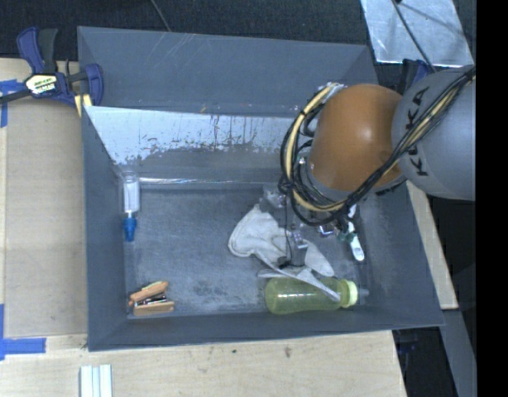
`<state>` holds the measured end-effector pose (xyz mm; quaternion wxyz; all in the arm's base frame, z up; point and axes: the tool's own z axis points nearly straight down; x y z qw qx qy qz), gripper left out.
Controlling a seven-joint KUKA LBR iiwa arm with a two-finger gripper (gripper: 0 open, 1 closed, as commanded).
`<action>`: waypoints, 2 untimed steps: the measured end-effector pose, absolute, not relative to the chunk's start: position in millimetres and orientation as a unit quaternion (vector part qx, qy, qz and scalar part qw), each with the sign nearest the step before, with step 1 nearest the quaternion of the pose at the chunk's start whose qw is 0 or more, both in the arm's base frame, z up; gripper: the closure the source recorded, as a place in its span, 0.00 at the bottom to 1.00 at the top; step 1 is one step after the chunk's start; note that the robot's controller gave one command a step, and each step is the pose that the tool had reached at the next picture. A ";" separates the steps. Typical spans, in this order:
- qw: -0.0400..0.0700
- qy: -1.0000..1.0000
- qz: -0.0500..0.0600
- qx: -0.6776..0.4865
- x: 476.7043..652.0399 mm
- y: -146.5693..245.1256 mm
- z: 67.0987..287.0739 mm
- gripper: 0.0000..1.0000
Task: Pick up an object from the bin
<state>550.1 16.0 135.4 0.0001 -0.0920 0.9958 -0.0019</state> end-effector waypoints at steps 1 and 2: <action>0.002 0.995 0.000 -0.099 571.7 31.7 78.8 1.00; 0.002 0.995 0.000 -0.098 571.7 31.4 78.7 0.00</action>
Offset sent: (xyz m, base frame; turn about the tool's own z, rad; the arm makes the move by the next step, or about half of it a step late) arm 0.0000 0.0000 0.0000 0.0000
